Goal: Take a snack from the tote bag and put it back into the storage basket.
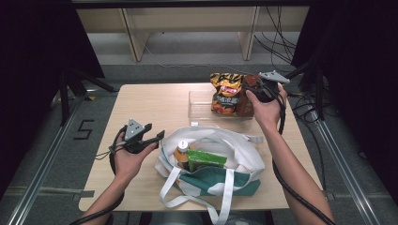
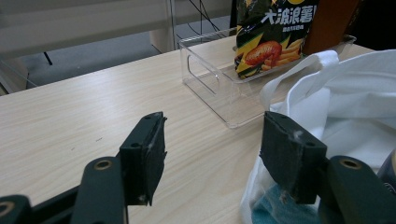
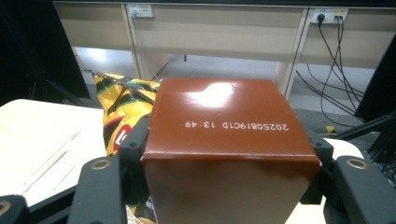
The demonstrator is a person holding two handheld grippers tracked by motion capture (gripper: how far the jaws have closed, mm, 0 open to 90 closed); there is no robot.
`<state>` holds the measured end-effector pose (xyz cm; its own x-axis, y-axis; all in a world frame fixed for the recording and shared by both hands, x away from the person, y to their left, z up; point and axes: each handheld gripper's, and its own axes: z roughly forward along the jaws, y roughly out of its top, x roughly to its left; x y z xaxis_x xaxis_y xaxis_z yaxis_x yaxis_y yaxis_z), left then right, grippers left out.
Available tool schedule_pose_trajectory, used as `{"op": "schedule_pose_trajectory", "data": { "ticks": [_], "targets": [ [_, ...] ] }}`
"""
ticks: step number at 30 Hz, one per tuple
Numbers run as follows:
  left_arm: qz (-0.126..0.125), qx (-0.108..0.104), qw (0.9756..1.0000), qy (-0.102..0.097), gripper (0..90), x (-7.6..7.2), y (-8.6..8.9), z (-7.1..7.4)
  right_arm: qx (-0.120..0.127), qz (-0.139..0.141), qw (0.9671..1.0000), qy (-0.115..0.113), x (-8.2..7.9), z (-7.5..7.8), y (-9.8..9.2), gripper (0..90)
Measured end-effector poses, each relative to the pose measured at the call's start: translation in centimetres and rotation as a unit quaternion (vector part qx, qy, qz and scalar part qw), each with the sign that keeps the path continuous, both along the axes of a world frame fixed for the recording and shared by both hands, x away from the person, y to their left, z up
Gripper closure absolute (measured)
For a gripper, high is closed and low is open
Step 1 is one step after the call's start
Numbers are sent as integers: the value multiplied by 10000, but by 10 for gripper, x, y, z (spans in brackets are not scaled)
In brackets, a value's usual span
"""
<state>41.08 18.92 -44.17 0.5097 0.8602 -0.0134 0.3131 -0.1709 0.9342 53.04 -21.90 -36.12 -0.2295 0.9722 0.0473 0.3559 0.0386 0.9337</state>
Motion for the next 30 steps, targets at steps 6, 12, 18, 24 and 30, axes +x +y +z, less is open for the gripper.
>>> {"op": "schedule_pose_trajectory", "data": {
  "ticks": [6,12,18,24,30],
  "targets": [
    [-3,-9,10000,5,396,0,0,0,-42,45,10000,-18,0,0,-1,385],
    [-15,-24,10000,-9,396,0,-1,-1,0,50,9999,102,-1,2,-1,387],
    [-2,-6,10000,-1,395,0,-1,0,1,39,9999,121,0,1,0,389],
    [-8,9,10000,-12,395,-1,-1,1,-147,77,9997,174,2,-2,2,388],
    [-9,14,10000,2,395,0,-1,0,-152,118,9997,161,3,-3,0,384]
  ]
}}
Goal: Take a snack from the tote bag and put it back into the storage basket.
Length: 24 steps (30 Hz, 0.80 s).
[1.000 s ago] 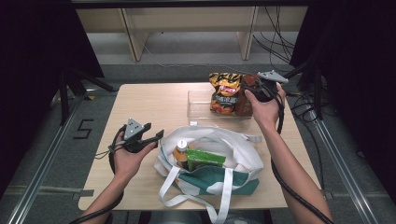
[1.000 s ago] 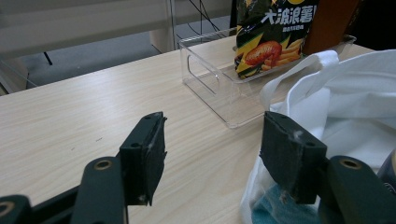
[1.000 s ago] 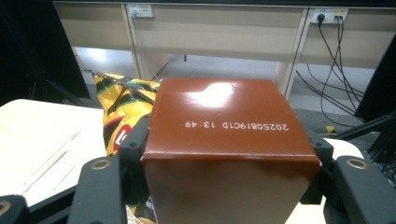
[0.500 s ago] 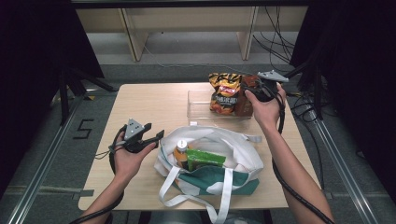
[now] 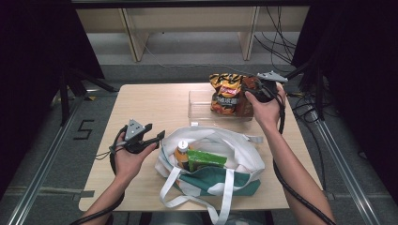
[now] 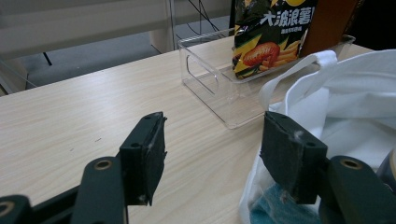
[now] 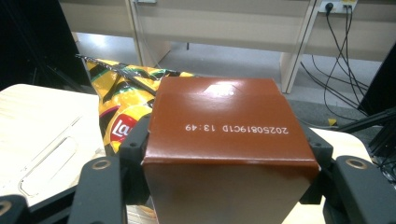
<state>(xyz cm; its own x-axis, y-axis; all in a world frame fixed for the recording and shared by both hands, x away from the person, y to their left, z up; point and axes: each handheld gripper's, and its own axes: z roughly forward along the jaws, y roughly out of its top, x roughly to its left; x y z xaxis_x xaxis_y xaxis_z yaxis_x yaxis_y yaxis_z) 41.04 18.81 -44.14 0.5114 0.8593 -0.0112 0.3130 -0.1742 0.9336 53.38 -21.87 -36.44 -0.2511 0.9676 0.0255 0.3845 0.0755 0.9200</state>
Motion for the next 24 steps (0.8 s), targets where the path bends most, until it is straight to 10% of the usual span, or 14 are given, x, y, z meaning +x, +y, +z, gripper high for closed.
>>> {"op": "schedule_pose_trajectory", "data": {
  "ticks": [24],
  "targets": [
    [-1,-37,10000,-11,395,0,0,0,-11,-8,9995,322,3,-18,2,350]
  ]
}}
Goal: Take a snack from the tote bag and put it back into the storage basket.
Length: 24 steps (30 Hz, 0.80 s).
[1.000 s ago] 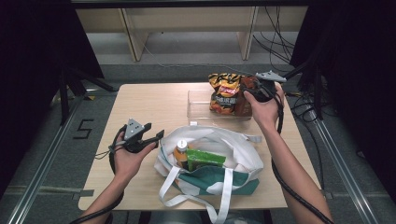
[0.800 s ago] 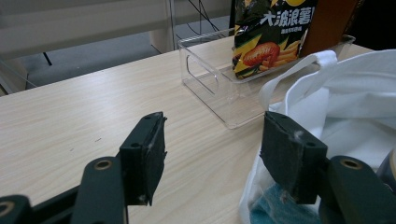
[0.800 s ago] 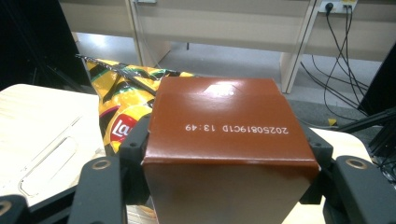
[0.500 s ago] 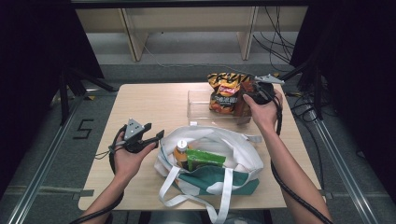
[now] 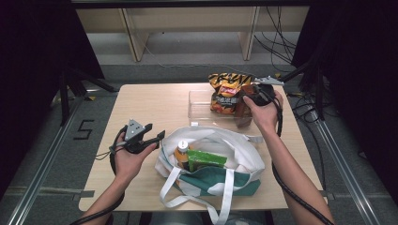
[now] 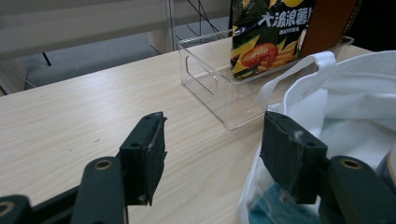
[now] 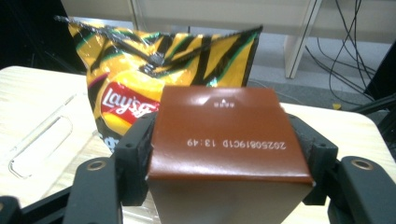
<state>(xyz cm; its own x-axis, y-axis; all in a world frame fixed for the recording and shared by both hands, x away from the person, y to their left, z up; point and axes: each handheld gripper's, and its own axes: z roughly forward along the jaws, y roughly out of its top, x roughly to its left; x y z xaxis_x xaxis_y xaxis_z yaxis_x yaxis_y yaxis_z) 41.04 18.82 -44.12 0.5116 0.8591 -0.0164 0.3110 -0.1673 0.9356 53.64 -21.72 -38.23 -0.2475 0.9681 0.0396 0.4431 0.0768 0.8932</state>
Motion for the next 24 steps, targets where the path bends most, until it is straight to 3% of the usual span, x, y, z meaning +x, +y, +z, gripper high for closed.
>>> {"op": "schedule_pose_trajectory", "data": {
  "ticks": [1,2,3,18,24],
  "targets": [
    [0,2,10000,-4,395,0,0,0,77,-75,9999,30,-1,2,1,343],
    [5,-6,10000,2,395,0,0,0,-135,100,9998,-95,1,3,-3,339],
    [4,2,10000,4,395,0,0,0,52,-40,10000,12,-2,4,0,333],
    [14,12,10000,-23,395,-2,0,0,200,57,9998,-51,-31,12,-12,310],
    [-4,13,10000,-21,396,-3,1,-1,308,141,9994,65,-45,15,-16,317]
  ]
}}
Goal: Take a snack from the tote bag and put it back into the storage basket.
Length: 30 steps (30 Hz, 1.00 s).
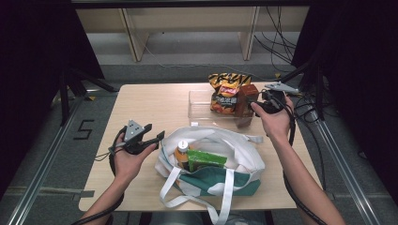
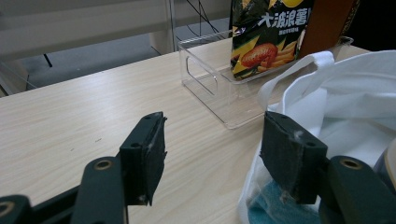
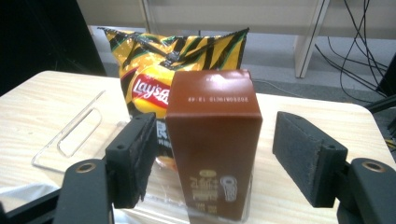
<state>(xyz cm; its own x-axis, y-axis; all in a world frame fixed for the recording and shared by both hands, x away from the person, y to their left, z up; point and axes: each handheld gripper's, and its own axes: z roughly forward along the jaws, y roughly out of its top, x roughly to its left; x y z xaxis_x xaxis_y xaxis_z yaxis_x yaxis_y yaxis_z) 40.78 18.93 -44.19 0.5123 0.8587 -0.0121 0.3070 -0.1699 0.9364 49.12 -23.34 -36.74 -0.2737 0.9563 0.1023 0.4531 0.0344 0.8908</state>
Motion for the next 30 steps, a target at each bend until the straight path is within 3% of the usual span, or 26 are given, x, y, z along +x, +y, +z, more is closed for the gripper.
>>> {"op": "schedule_pose_trajectory", "data": {
  "ticks": [4,5,6,8,12,16,17,21,23,26,29,30],
  "targets": [
    [0,-46,10000,-17,396,0,1,0,-139,129,9997,-141,-7,-1,-6,336],
    [-5,-58,10000,-25,397,0,1,-1,-5,62,10000,-48,-11,-1,-5,346],
    [-13,-58,10000,-27,397,0,1,-1,-102,149,9998,-102,-12,-1,-8,352],
    [-39,-48,10000,-29,397,0,0,-1,-8,117,9999,-12,-19,-2,-8,372],
    [-70,-43,10000,-43,398,-1,-2,0,-137,313,9994,-79,-30,-3,-17,407],
    [-97,-48,9999,-61,398,-2,-2,-1,-223,328,9992,-91,-36,-3,-22,411],
    [-94,-48,9999,-65,398,-2,-1,-1,-59,253,9997,-19,-39,-3,-22,411],
    [-95,-53,9999,-56,399,-1,-2,-1,-146,275,9995,-101,-41,-3,-26,416],
    [-96,-62,9999,-66,399,-1,-2,-1,-30,276,9996,-55,-42,-2,-25,416],
    [-63,-72,9998,-183,402,-3,-1,1,-132,310,9993,-133,-43,-3,-25,416],
    [-2,-79,9997,-238,403,-3,1,4,22,327,9995,-42,-46,-2,-21,416],
    [-9,-79,9997,-243,403,-3,1,4,-25,375,9992,-130,-46,-3,-21,416]
  ]
}}
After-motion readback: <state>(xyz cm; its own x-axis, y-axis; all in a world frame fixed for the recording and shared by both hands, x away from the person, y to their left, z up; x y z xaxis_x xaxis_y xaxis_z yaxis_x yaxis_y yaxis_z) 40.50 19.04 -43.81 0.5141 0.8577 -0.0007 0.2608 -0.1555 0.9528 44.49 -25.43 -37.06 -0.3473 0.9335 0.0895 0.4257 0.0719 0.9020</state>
